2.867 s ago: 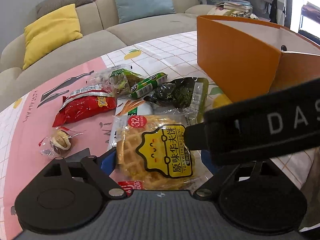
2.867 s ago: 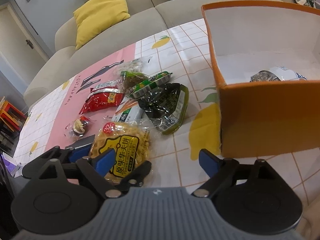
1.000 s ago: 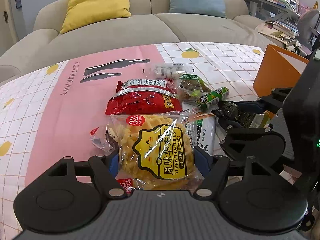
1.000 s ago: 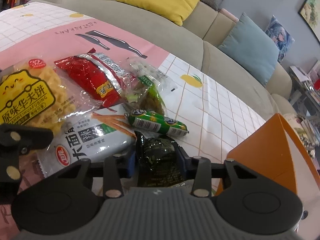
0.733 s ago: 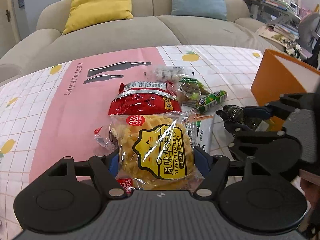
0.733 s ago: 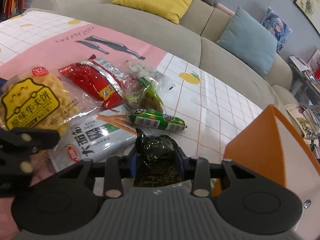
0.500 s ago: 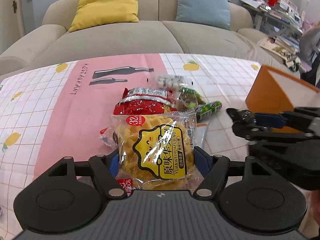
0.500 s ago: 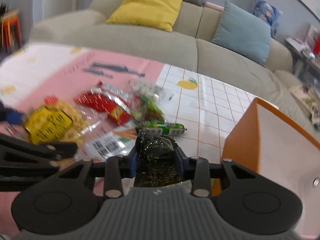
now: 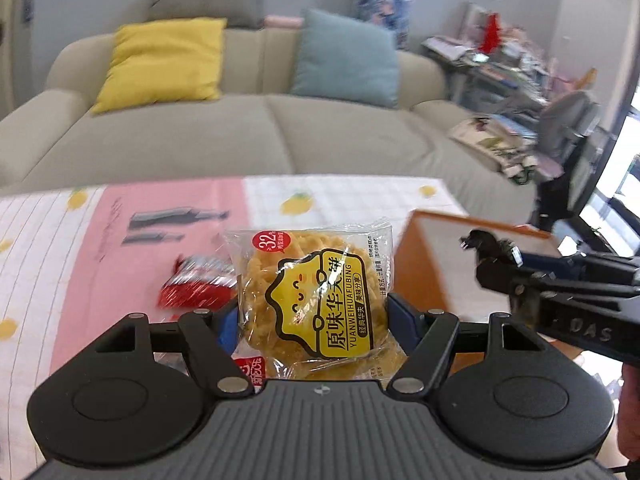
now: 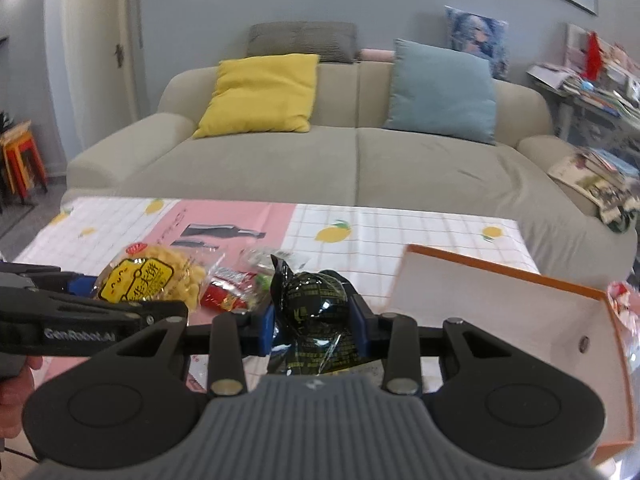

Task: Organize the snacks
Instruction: 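Carry the waffle packet with the left gripper while the right carries the seaweed packet into the box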

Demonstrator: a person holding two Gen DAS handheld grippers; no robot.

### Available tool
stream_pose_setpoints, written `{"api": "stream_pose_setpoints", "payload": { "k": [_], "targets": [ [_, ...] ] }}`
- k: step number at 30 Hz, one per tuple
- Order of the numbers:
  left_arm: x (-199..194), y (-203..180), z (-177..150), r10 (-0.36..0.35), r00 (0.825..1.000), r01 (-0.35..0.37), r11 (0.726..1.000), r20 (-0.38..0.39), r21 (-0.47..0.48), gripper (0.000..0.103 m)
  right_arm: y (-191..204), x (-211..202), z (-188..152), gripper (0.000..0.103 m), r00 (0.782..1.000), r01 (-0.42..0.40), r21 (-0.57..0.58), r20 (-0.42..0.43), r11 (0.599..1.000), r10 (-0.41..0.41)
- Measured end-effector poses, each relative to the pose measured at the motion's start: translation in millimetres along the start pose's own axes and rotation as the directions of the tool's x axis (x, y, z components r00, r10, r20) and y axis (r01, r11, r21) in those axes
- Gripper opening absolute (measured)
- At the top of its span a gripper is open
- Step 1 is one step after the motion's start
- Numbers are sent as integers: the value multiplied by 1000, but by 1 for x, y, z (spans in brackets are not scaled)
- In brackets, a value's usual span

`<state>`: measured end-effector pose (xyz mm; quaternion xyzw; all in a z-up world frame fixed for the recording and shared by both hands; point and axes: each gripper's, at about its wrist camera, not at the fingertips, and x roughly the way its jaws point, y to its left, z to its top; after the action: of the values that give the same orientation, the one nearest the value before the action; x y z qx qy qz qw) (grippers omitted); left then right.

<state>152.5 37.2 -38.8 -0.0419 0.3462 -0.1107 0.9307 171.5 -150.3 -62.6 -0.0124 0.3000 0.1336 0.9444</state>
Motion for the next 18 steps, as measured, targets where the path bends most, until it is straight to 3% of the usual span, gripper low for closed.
{"api": "stream_pose_setpoints", "payload": {
  "k": [5,13,18],
  "targets": [
    [7,-40,29,-113,994,113,993,-4,35,82,-42,-15,8,36,1000,30,65,3,997,-30],
    [61,-98,66,-262,959,270,961,-109,60,82,-116,-19,14,36,995,93,176,-42,980,-87],
    [102,-129,73,-264,942,293,948,-208,124,82,-159,-2,12,36,989,126,260,-104,957,-101]
  ]
}}
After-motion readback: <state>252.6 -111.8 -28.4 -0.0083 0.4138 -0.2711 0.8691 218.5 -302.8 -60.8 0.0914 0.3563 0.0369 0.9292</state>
